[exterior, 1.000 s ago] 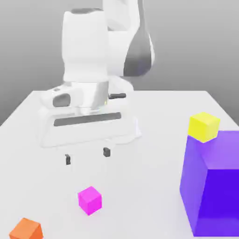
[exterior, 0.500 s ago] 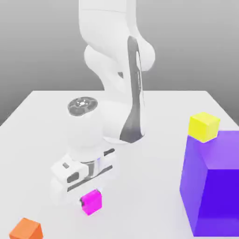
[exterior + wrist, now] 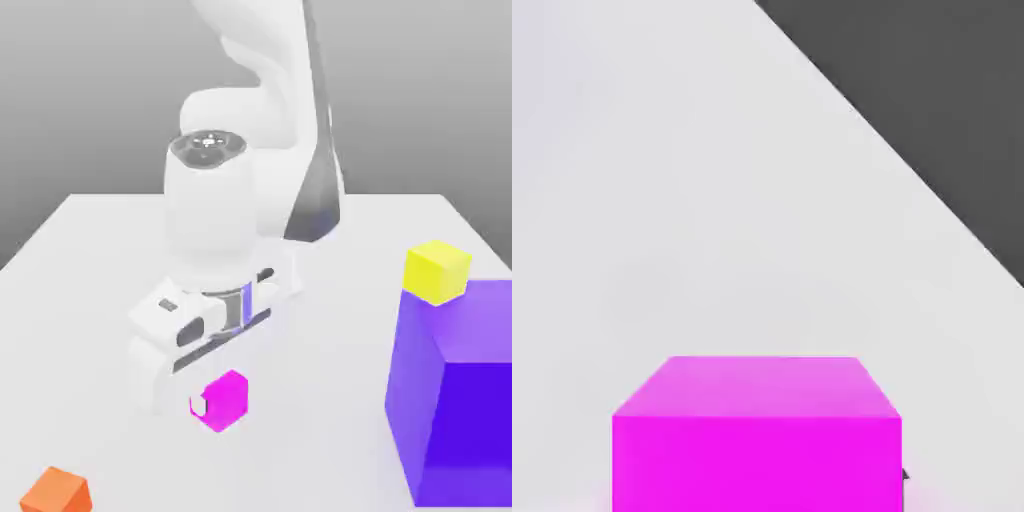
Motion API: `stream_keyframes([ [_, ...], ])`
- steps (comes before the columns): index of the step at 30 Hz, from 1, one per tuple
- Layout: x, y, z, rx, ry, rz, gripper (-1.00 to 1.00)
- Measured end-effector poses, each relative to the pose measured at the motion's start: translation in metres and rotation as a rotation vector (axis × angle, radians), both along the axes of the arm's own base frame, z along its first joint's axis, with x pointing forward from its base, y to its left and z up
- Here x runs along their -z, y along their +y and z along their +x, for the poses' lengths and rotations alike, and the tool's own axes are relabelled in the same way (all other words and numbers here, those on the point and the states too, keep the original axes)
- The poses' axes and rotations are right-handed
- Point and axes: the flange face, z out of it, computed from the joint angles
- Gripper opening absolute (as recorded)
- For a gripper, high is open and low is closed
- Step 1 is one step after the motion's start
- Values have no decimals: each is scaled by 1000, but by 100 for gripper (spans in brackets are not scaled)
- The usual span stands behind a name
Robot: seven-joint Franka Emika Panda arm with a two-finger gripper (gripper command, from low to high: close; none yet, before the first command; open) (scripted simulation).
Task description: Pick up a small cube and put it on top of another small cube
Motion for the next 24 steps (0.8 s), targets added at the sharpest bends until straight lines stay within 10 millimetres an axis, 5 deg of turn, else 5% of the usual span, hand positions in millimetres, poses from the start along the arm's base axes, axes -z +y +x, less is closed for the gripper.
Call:
stream_keyframes([
  [4,-54,70,31,-112,-15,-9,-100],
  [8,-107,153,40,-215,-12,-10,-100],
  [15,-201,304,-1,-398,5,-8,-100],
  [17,-190,335,-20,-436,30,-1,-100],
  [19,-160,318,-5,-390,37,2,-100],
  [20,-144,314,-3,-382,38,3,100],
  [24,-144,314,-3,-382,38,3,100],
])
